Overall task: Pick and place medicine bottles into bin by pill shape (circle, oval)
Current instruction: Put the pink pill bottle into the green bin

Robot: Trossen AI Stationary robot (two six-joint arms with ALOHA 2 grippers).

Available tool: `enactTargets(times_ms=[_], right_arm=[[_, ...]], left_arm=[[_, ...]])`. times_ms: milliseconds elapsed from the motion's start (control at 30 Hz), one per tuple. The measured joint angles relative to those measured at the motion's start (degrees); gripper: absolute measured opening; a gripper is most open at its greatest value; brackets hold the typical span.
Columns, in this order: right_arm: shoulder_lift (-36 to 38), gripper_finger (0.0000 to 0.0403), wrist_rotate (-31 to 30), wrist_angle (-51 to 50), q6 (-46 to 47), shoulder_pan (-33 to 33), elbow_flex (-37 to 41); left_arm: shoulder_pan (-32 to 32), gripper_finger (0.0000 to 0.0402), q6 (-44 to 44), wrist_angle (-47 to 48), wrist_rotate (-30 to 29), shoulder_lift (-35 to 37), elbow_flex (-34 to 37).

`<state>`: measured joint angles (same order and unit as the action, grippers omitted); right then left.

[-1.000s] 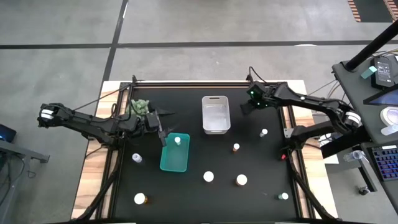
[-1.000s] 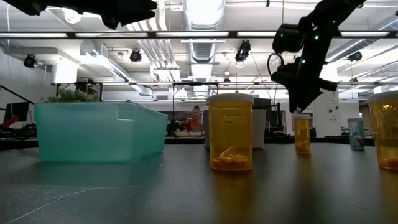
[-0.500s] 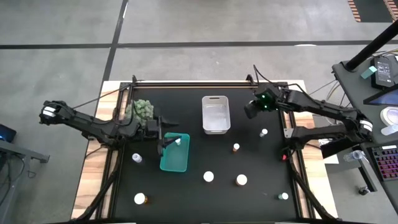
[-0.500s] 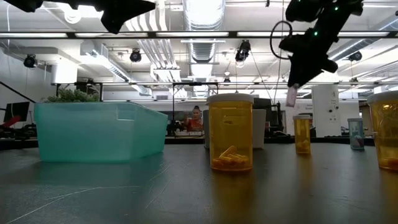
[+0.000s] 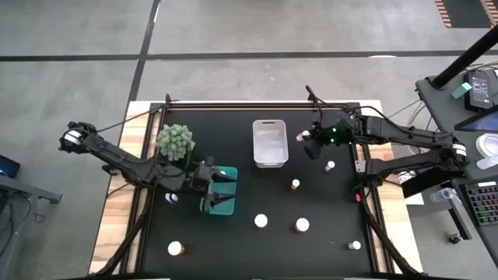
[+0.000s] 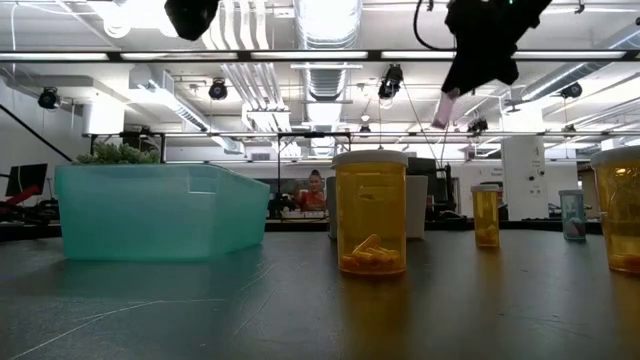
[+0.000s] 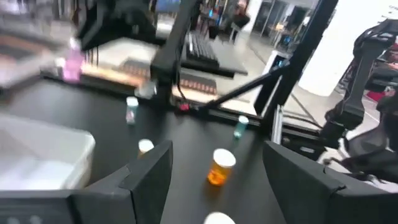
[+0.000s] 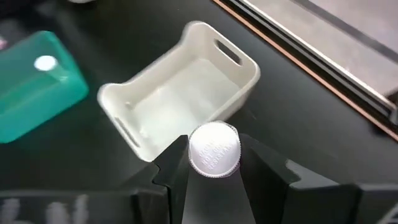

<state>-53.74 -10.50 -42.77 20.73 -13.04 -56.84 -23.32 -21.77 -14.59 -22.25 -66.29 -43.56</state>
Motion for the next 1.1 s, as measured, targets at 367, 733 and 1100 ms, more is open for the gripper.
enactTargets(times_ms=[367,733,1100], right_arm=[[-1.87,0.0122,0.06,1.08,-1.03,5.76,-0.96],[-3.10,0.0124,5.23,2.33,-0.99,10.70,-1.35],[-8.46,0.0121,9.06,2.56,1.79,21.08,-6.08]], left_arm=[[-8.06,0.0233,-29.90,38.27,1.89,-8.41,-16.82],[-10.86,0.0233,-27.51,37.61,-3.79,-16.59,-18.11],[-10.16,0.0233,-27.25,35.53,-6.79,-17.16,-18.11]])
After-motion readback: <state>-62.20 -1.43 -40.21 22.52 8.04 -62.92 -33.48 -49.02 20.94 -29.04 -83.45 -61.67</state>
